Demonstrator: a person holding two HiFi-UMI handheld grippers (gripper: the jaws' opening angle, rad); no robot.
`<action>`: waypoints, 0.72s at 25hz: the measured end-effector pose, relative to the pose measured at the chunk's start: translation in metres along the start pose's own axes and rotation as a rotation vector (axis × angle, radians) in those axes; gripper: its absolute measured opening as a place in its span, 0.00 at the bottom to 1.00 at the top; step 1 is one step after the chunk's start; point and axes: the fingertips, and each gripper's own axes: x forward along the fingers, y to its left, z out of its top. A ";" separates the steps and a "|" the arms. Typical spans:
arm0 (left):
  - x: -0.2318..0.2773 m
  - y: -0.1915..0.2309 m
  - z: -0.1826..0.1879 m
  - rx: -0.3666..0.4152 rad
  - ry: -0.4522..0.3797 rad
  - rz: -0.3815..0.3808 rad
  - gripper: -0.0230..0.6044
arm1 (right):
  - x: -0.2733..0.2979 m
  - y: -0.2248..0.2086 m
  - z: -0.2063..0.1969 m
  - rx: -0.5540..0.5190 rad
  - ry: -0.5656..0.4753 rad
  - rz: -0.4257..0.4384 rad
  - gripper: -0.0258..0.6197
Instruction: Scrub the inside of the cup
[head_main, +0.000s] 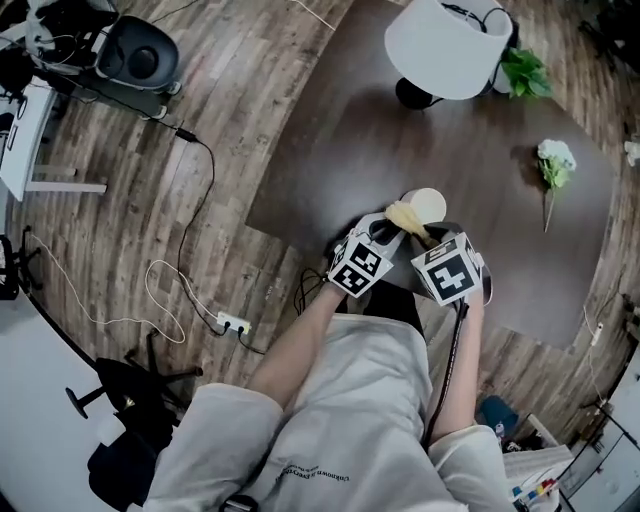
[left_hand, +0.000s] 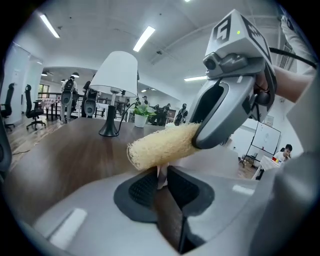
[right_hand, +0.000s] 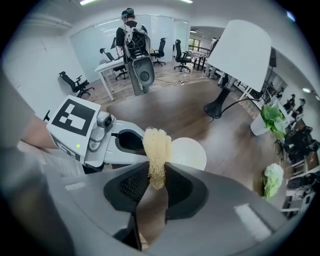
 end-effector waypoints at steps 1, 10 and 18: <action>0.000 0.000 0.000 0.002 0.000 0.000 0.13 | -0.001 0.000 -0.004 0.011 -0.001 0.002 0.22; -0.001 0.007 0.001 -0.015 0.009 0.022 0.13 | -0.004 -0.004 -0.032 0.089 0.000 0.006 0.22; -0.001 0.007 0.000 0.016 0.017 0.019 0.13 | -0.005 -0.006 -0.050 0.133 0.022 -0.001 0.22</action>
